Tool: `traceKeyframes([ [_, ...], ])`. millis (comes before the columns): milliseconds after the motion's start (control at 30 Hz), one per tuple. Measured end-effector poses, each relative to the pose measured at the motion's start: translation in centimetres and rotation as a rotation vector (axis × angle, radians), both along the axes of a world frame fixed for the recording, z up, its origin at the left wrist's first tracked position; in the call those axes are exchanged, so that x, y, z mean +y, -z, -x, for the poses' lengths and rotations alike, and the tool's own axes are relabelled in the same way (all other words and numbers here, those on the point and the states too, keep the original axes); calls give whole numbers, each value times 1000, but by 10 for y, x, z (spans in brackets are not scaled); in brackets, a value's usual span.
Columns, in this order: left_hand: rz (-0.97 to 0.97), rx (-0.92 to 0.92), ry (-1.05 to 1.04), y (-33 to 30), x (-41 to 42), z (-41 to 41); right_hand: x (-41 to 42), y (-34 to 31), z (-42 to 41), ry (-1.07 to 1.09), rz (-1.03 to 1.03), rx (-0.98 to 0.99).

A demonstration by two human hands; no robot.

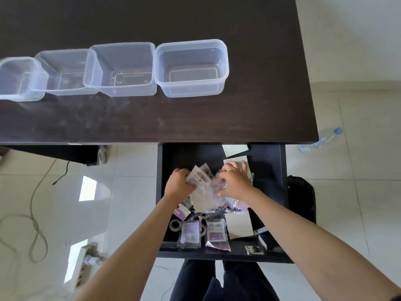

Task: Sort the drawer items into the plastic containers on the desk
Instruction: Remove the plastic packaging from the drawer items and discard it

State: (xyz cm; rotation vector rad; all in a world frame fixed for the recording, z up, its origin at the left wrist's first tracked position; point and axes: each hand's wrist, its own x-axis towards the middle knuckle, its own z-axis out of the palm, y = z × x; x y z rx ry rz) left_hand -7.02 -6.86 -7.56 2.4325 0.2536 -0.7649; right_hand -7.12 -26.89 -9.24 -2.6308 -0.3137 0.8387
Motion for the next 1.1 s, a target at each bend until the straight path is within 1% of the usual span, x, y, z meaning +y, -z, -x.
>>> traceKeyframes([
  [67,23,-2,-29,-3,3,6,-3,3,3,34,-56,-39],
  [167,51,28,-118,-8,7,17,-7,1,6,156,-233,-131],
  [233,62,68,-174,-13,8,25,-9,-3,6,222,-335,-153],
  [367,142,111,-293,-17,10,45,-11,-14,6,312,-401,-110],
  [533,162,52,-390,-25,12,55,-9,-26,11,415,-514,-112],
  [700,190,35,-419,-39,17,53,-15,-35,15,587,-552,15],
  [767,200,49,-384,-41,18,53,-20,-34,20,601,-542,95],
  [967,203,94,-222,-41,14,50,-33,-17,36,543,-455,377],
  [1033,187,154,-105,-38,10,50,-33,-11,43,527,-423,420],
  [1100,136,237,42,-36,6,52,-32,-7,49,508,-410,416],
])
